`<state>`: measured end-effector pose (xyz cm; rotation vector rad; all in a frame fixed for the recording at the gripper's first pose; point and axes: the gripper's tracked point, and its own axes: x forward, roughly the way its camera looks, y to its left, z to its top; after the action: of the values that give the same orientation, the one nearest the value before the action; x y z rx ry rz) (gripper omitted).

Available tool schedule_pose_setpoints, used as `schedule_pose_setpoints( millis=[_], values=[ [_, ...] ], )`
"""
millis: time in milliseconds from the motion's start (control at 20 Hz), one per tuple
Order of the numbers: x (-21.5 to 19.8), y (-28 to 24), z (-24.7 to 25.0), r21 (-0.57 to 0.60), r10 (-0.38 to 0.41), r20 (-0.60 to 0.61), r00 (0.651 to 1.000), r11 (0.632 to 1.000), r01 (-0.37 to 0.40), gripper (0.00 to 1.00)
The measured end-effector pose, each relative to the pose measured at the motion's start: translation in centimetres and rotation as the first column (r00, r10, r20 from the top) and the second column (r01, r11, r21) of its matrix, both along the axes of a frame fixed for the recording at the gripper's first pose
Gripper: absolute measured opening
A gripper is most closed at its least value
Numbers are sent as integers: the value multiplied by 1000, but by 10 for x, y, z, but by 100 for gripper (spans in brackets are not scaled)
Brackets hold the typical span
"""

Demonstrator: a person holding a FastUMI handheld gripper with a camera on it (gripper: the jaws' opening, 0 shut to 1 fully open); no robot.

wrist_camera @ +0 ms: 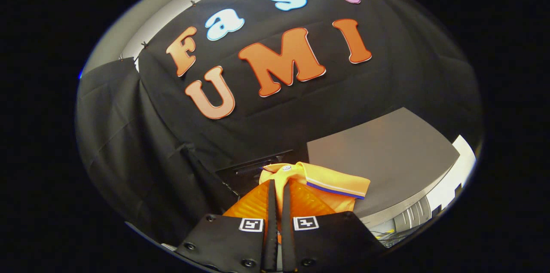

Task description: Put the clothes into the washing machine and then close the washing machine lid.

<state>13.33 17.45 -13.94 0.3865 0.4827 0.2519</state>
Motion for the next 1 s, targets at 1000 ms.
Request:
schedule_pose_setpoints(
  millis=[1000],
  values=[
    [99, 204, -163, -6, 218, -199, 956, 975, -223, 12]
  ],
)
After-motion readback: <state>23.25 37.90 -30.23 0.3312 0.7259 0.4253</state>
